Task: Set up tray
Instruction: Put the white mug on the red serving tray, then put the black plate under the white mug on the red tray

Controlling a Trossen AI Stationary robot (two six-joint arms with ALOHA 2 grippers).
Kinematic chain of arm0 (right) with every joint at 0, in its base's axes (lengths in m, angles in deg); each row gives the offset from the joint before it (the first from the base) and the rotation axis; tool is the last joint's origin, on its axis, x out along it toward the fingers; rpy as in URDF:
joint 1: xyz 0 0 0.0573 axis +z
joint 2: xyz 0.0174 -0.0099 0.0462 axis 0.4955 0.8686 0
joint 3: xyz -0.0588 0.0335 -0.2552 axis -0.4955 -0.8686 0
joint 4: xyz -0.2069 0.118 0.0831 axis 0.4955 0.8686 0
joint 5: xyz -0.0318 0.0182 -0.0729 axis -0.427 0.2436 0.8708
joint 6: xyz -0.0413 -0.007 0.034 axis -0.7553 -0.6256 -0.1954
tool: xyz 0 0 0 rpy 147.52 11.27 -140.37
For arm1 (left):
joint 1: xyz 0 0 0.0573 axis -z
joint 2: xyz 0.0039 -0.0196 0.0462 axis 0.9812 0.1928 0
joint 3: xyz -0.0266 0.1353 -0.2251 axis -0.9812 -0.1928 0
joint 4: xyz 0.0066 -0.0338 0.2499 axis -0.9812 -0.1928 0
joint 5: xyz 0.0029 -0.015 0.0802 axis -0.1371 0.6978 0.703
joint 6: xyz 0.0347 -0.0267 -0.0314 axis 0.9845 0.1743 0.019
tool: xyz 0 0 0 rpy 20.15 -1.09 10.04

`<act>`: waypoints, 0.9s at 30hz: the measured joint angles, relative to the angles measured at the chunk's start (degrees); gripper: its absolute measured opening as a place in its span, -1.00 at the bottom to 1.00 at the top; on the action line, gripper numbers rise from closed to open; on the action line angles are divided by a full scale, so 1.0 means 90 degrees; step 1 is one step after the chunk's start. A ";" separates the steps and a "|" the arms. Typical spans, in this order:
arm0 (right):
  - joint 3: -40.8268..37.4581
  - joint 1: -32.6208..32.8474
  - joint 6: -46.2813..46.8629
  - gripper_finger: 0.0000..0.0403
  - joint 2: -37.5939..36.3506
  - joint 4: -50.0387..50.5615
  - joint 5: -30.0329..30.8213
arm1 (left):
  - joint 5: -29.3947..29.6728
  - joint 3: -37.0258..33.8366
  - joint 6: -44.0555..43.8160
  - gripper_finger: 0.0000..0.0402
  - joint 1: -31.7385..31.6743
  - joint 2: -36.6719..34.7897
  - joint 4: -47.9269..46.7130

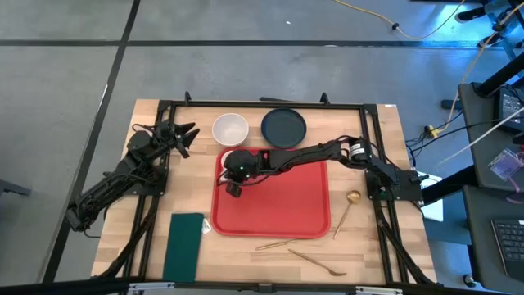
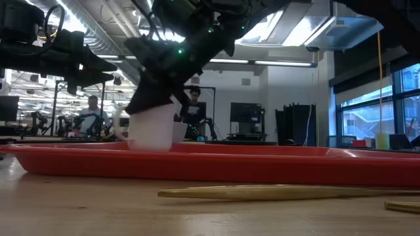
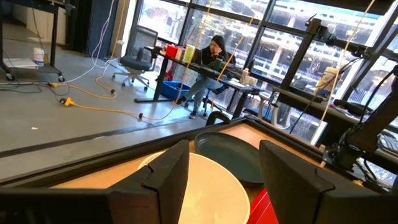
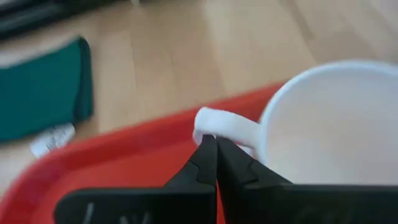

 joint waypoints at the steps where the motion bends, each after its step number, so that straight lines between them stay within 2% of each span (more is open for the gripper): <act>1: 0.0000 -0.0015 -0.0002 -1.00 0.0000 -0.0037 0.0032 | 0.0000 0.0001 0.0000 -0.07 0.0000 0.0001 0.0004; 4: 0.0000 -0.0055 -0.0017 -1.00 0.0000 -0.0016 0.0317 | 0.0000 0.0000 0.0002 -0.07 0.0002 0.0000 0.0002; 9: 0.0000 -0.0134 0.0077 -1.00 0.0000 -0.0086 0.0376 | -0.0002 -0.0001 0.0007 -0.07 0.0000 0.0001 0.0002; 17: 0.0784 -0.0118 -0.0012 -0.98 -0.0010 -0.0442 -0.0072 | -0.0002 -0.0001 0.0019 -0.07 0.0001 0.0000 0.0002; 19: 0.1202 -0.0131 -0.0527 -0.96 0.0005 0.0021 -0.0539 | -0.0005 0.0000 0.0019 -0.07 0.0002 0.0000 0.0002; 21: 0.1845 -0.0186 -0.1083 -0.92 0.0003 0.0975 -0.0893 | -0.0005 0.0001 0.0019 -0.07 0.0000 0.0000 0.0003; 25: 0.3271 -0.0339 -0.0983 -0.83 0.0000 0.3651 -0.0692 | -0.0004 0.0000 0.0019 -0.07 0.0000 0.0000 0.0005; 27: 0.3832 -0.0475 -0.0716 -0.75 -0.0001 0.4618 -0.0749 | 0.0002 -0.0001 0.0019 -0.07 0.0002 0.0000 0.0005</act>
